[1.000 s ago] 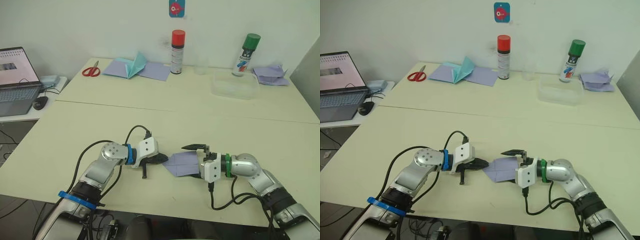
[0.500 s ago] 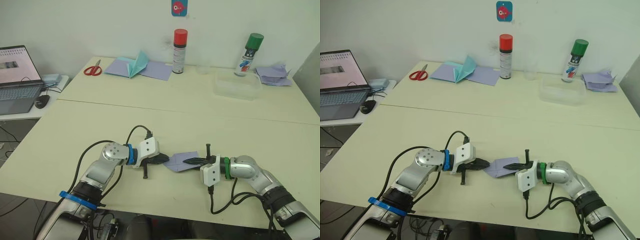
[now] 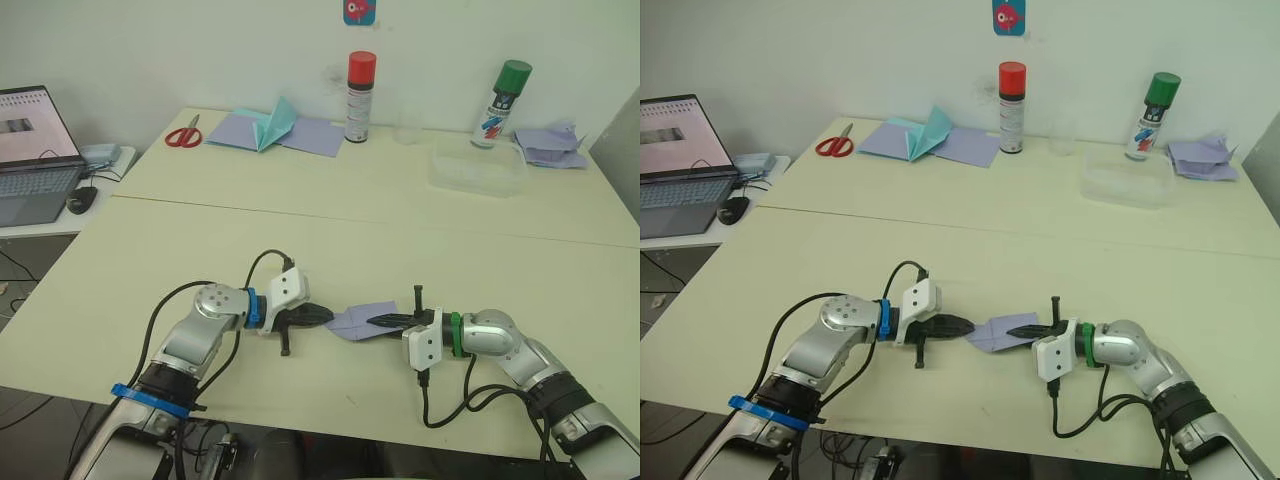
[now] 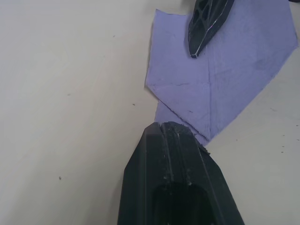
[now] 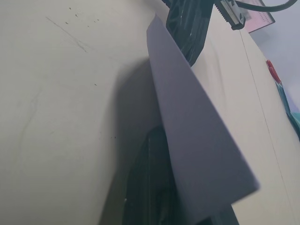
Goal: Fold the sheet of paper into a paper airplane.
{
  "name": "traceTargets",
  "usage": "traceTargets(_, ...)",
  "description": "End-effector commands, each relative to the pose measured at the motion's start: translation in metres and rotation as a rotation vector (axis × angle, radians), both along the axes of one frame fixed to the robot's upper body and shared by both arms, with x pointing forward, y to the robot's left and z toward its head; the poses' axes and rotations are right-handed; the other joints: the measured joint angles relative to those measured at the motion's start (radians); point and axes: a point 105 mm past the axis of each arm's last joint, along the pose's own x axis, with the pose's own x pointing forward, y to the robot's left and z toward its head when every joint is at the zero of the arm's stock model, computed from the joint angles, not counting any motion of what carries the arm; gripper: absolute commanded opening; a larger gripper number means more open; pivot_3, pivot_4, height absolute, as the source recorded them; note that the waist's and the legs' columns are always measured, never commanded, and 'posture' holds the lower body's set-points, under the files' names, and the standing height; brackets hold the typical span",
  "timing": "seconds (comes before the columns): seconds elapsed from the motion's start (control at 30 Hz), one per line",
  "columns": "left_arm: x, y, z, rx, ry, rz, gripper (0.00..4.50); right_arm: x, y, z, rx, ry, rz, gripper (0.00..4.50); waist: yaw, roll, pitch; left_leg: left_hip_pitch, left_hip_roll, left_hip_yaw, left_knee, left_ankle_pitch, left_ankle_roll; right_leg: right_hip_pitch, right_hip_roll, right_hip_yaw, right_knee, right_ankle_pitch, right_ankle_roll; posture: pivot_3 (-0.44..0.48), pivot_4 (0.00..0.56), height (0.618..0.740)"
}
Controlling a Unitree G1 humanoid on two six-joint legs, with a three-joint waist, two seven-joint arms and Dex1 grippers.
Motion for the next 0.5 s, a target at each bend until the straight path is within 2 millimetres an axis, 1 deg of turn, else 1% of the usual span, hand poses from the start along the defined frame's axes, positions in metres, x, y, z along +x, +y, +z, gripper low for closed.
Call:
traceTargets(0.03,0.003,0.000,0.007,-0.005,-0.026,-0.004,0.00,0.001,0.000,0.007,0.025,-0.015,-0.007,0.02,0.000,0.000,0.000,0.000,0.000,0.000,0.000,0.000,0.000,0.000,0.000,0.000,0.000,0.000,0.000,0.000,0.150,0.740)
traceTargets(0.3,0.003,0.000,0.004,0.004,-0.030,-0.008,0.00,0.000,-0.001,0.006,0.015,-0.017,-0.005,0.02,0.000,0.000,0.001,0.000,0.000,0.000,0.000,0.000,0.000,0.000,0.000,0.000,0.000,0.000,0.000,0.000,0.150,0.740)
traceTargets(0.4,0.002,-0.003,0.003,0.005,-0.029,-0.016,0.00,-0.006,-0.002,0.002,0.007,0.025,0.003,0.02,0.001,0.000,0.001,0.000,0.000,0.000,0.000,0.000,0.000,0.000,0.000,0.000,0.000,0.000,0.000,0.000,0.150,0.740)
traceTargets(0.5,0.000,-0.006,0.000,0.011,-0.030,-0.035,0.00,-0.011,-0.003,0.000,-0.021,0.070,0.019,0.65,0.001,0.000,0.001,0.000,0.000,0.000,0.000,0.000,0.000,0.000,0.000,0.000,0.000,0.000,0.000,0.000,0.150,0.740)
